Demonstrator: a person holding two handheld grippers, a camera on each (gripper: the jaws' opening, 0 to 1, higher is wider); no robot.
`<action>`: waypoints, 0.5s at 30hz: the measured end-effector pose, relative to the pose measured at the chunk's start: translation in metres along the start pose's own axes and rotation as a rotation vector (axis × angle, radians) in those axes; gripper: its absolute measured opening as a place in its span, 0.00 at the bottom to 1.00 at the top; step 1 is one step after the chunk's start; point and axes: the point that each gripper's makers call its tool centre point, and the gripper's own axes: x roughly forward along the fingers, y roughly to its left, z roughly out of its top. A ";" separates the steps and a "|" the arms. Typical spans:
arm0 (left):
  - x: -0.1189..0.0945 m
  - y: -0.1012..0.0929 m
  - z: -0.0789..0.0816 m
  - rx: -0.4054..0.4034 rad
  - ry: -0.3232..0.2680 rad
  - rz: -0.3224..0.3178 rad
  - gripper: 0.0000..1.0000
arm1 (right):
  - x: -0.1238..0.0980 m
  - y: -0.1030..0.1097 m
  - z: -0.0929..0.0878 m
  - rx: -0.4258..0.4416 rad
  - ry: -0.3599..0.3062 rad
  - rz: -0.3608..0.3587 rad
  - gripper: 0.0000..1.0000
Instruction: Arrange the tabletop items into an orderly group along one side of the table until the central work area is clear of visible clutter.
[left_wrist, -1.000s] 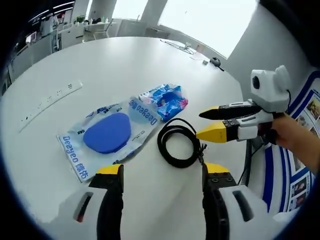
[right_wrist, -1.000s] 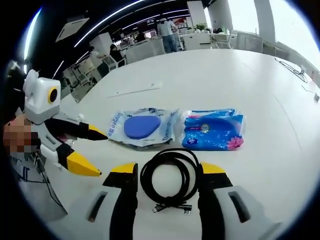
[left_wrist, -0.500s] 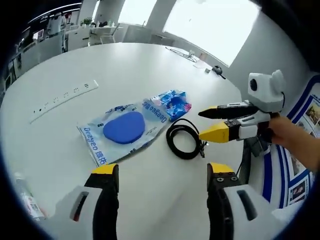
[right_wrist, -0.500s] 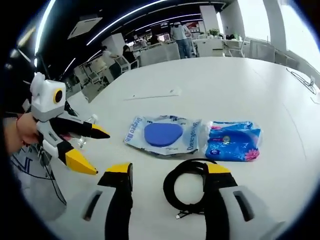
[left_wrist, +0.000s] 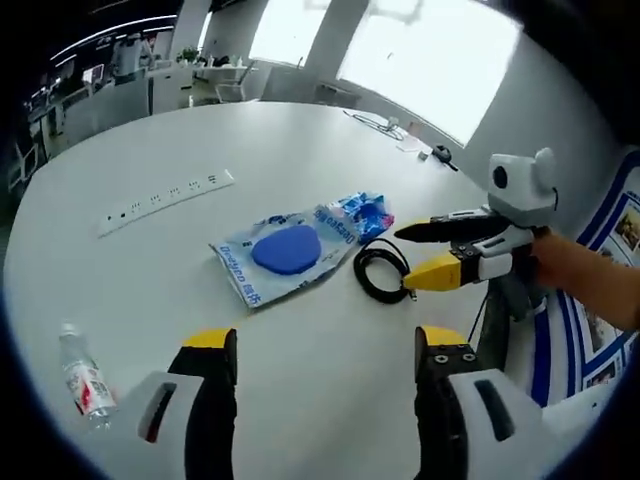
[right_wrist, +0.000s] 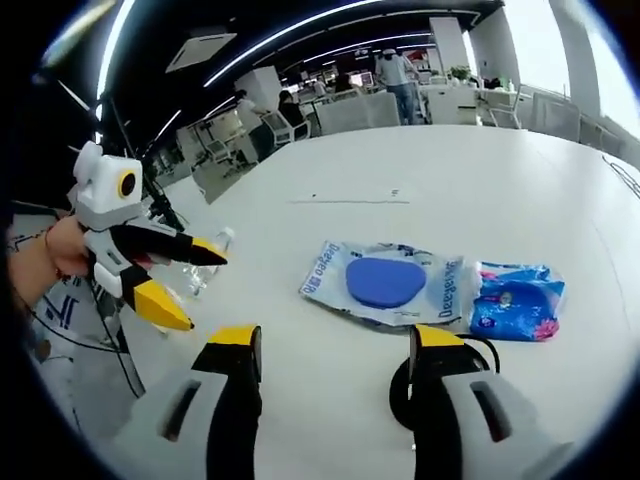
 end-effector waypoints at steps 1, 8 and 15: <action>-0.004 0.002 -0.001 -0.005 -0.005 0.004 0.74 | 0.001 0.002 0.000 -0.002 0.001 0.003 0.59; -0.038 0.015 -0.011 -0.021 -0.032 0.031 0.75 | 0.012 0.029 0.001 -0.039 0.012 0.055 0.59; -0.069 0.027 -0.024 -0.051 -0.062 0.061 0.75 | 0.018 0.052 0.007 -0.073 0.008 0.104 0.59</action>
